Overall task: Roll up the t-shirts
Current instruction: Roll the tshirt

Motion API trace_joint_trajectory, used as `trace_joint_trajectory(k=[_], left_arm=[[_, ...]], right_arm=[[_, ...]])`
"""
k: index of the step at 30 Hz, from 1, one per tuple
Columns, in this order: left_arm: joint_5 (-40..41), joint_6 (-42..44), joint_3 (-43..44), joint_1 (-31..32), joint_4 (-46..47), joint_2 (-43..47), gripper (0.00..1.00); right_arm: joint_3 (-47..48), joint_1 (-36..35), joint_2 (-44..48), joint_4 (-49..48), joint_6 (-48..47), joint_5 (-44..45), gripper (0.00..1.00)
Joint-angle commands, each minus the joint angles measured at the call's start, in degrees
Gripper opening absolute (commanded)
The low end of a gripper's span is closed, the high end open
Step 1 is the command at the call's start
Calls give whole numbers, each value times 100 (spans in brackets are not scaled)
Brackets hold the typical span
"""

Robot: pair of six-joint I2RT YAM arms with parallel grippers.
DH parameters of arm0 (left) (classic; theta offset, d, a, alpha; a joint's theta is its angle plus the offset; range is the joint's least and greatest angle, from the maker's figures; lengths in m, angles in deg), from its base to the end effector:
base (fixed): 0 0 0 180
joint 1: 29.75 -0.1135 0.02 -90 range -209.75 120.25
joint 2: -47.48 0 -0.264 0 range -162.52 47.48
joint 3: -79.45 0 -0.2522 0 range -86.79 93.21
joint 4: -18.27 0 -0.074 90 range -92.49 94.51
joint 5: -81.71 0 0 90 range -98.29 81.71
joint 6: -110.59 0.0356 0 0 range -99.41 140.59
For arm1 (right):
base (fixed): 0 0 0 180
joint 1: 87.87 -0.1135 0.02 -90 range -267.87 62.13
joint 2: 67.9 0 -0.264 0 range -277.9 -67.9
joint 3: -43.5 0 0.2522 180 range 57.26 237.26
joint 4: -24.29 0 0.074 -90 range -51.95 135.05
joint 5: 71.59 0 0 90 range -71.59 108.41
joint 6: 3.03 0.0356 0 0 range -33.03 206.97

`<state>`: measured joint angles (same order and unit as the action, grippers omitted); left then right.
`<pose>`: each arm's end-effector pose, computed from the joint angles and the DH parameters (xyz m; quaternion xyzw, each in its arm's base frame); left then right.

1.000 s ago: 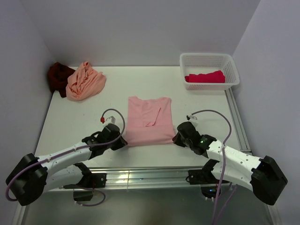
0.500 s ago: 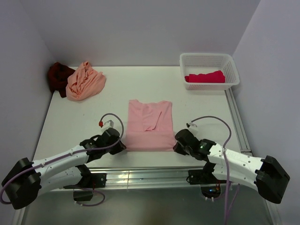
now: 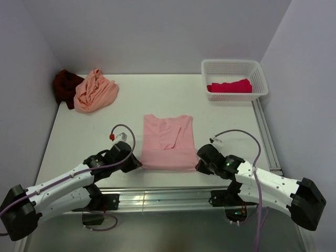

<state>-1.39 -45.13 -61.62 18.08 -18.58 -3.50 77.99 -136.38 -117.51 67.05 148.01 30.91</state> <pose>0.1188 -0.1248 0.1836 -0.1662 0.9200 -0.2622 0.2391 0.1053 0.1074 0.1567 0.1342 0.9463 0.1643 0.2441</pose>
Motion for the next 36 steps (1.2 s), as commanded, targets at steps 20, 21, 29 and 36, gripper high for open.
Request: trace_joint_trajectory(k=[20, 21, 29, 36], left_arm=[[-591, 524, 647, -687, -477, -35, 0], [-645, 594, 717, -783, -477, -61, 0], [-935, 1227, 1385, -1574, -617, -640, 1], [-1419, 1894, 2534, -2295, -424, -2202, 0]], right_arm=[[1328, 411, -93, 1187, -899, 237, 0], [1424, 508, -128, 1196, -979, 193, 0], [1855, 1598, -602, 810, -1971, -528, 0], [3022, 2161, -1884, 573, -2421, -862, 1]])
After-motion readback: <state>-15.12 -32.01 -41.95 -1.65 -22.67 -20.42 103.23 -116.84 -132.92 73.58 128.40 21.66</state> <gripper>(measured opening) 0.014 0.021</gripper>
